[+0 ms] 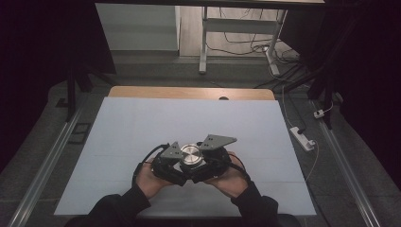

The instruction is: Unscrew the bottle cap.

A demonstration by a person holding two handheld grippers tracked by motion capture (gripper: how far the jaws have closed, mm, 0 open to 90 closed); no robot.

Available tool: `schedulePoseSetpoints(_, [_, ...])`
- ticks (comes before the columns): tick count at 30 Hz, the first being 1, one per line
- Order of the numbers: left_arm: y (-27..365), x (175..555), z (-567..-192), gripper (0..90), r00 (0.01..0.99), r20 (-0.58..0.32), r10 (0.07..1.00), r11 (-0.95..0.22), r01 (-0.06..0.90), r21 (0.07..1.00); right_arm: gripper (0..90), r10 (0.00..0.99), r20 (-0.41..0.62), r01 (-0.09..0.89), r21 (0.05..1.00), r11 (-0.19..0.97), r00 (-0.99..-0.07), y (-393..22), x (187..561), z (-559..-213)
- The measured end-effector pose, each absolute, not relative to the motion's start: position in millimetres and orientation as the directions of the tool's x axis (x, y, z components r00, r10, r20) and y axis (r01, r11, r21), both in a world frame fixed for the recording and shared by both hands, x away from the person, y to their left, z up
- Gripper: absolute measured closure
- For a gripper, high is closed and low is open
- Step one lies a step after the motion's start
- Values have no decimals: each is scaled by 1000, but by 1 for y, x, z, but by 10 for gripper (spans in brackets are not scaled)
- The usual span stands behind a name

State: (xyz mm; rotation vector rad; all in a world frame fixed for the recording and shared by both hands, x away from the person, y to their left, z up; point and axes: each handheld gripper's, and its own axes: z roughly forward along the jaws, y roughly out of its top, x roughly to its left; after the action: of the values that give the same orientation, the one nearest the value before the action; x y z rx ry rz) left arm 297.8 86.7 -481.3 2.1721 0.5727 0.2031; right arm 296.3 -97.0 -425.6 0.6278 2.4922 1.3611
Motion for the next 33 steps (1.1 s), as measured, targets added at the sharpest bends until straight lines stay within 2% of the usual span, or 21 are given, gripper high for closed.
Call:
schedulePoseSetpoints(2, [87,297,-480,157,886,-59,459,-525,325,787,173,490,-48,226,845,485,-870,-96,293,-427])
schedulePoseSetpoints(4, [87,297,-480,157,896,-68,439,-521,315,793,195,475,-46,214,852,479,-879,-101,295,-425])
schedulePoseSetpoints(11, [89,299,-478,157,937,-98,336,-530,274,803,197,296,31,174,866,469,-955,-119,309,-422])
schedulePoseSetpoints(15, [89,298,-479,158,972,-119,205,-529,212,821,196,137,41,101,881,463,-990,-127,314,-424])
schedulePoseSetpoints(17, [87,296,-478,158,976,-122,183,-529,202,824,196,62,55,77,888,453,-997,-132,317,-424])
schedulePoseSetpoints(19, [87,296,-478,157,975,-121,185,-528,203,825,193,47,59,73,895,439,-997,-134,318,-425])
schedulePoseSetpoints(21, [88,296,-477,157,965,-115,235,-518,225,826,154,84,62,93,886,454,-995,-133,317,-422])
schedulePoseSetpoints(23, [90,297,-476,157,960,-113,258,-515,235,824,88,162,62,131,877,462,-985,-131,316,-418])
schedulePoseSetpoints(25, [94,300,-476,158,931,-105,349,-502,281,818,36,234,95,196,868,457,-967,-127,313,-415])
schedulePoseSetpoints(26, [94,300,-476,157,931,-105,349,-502,281,818,25,259,104,217,861,460,-960,-125,311,-414])
schedulePoseSetpoints(27, [96,301,-477,157,916,-93,390,-503,296,812,16,288,93,226,853,470,-953,-121,308,-414])
schedulePoseSetpoints(30, [95,300,-478,158,905,-84,417,-505,308,807,12,430,39,263,840,475,-902,-109,301,-416])
schedulePoseSetpoints(33, [93,299,-477,158,899,-79,431,-506,314,803,51,498,3,270,844,463,-867,-102,296,-420])
